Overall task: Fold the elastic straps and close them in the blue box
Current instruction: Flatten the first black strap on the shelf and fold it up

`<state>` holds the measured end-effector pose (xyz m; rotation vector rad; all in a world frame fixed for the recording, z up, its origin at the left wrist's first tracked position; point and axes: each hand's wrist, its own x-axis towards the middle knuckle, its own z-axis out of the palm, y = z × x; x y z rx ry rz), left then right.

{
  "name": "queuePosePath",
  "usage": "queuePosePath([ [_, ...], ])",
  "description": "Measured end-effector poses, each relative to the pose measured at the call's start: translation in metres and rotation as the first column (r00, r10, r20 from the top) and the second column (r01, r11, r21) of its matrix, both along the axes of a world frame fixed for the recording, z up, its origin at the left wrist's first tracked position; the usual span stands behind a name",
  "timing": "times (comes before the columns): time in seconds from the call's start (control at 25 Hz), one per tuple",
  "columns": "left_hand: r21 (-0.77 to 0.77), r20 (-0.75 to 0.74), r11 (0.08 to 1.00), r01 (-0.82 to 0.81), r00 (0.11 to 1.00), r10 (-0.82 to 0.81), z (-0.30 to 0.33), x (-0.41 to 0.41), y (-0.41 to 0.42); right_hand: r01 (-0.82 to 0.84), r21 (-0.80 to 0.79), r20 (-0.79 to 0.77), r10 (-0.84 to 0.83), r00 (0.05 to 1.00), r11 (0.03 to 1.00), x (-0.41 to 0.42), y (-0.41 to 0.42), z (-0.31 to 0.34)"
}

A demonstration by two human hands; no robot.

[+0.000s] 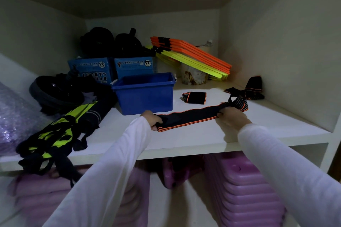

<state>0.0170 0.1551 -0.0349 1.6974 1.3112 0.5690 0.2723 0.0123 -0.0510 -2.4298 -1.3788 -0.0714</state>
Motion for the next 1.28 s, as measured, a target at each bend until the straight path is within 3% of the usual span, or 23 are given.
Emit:
queuePosePath([
  [0.12, -0.101, 0.069, 0.990, 0.101, 0.993, -0.094, 0.005, 0.015, -0.017, -0.011, 0.054, -0.067, 0.015, 0.998, 0.998, 0.004, -0.009, 0.003],
  [0.28, -0.150, 0.161, 0.985, 0.084, 0.985, -0.060, 0.007, 0.030, -0.026, -0.096, 0.170, -0.103, 0.114, 0.988, 0.981, -0.014, -0.017, 0.011],
  [0.56, -0.125, 0.170, 0.976, 0.178, 0.973, -0.156, 0.003, 0.061, -0.059, -0.256, 0.112, -0.052, 0.263, 0.963, 0.960, -0.041, -0.036, 0.015],
  [0.8, -0.025, 0.063, 0.966, 0.259, 0.964, -0.257, 0.001, 0.079, -0.078, -0.149, 0.081, -0.104, 0.157, 0.982, 0.986, -0.038, -0.066, 0.003],
  [0.96, 0.010, 0.009, 0.953, 0.304, 0.953, -0.304, 0.001, 0.080, -0.084, -0.121, 0.208, -0.075, 0.139, 0.987, 0.971, -0.054, -0.080, 0.004],
  [1.08, 0.050, 0.015, 0.946, 0.321, 0.947, -0.322, -0.001, 0.078, -0.087, -0.201, 0.306, -0.056, 0.229, 0.972, 0.930, -0.072, -0.087, 0.004],
  [1.28, 0.224, 0.044, 0.910, 0.349, 0.929, -0.367, -0.006, 0.066, -0.103, -0.289, 0.104, 0.070, 0.283, 0.957, 0.952, -0.088, -0.099, -0.002],
])
